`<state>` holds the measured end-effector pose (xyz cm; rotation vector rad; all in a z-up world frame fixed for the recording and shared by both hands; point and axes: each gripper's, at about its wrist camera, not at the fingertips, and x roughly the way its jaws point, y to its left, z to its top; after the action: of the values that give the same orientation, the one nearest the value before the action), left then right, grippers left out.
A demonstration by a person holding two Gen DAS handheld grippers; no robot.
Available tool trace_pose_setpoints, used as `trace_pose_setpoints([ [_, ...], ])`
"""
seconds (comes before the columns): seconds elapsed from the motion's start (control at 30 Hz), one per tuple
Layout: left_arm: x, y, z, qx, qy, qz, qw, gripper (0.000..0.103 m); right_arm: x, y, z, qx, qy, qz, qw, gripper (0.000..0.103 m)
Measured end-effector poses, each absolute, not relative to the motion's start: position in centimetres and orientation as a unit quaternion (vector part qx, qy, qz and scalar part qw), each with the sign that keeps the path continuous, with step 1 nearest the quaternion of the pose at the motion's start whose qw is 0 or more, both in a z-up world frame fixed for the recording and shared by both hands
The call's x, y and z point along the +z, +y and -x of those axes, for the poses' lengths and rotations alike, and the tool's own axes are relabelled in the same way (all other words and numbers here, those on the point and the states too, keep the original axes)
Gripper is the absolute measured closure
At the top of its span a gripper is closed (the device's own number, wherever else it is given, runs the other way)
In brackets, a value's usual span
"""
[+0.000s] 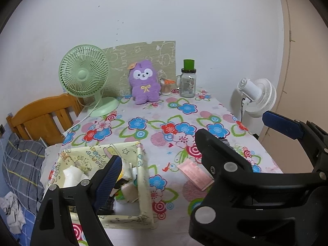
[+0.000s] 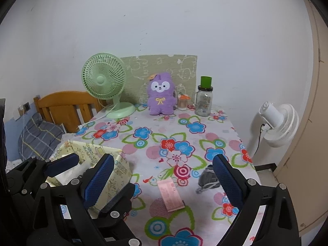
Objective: Organize soft objects
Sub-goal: 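Withdraw both tools from the box toward the pink packet and grey sock, then lower the left tool toward the pink paper packet while the right tool approaches the grey sock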
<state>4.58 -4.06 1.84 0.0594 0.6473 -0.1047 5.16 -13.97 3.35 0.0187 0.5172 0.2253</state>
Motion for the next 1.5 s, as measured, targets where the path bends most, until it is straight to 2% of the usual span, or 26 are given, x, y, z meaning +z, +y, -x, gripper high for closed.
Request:
trace_pose_setpoints([
  [0.5,1.9,-7.1,-4.6,-0.060,0.317,-0.040,0.946,0.006,2.9,-17.1,-5.2,0.101,0.251,-0.017,0.963,0.000],
  [1.5,-3.3,-11.9,-9.1,-0.079,0.359,-0.028,0.929,0.006,-2.4,-21.5,-9.5,0.082,0.300,-0.008,0.950,0.000],
])
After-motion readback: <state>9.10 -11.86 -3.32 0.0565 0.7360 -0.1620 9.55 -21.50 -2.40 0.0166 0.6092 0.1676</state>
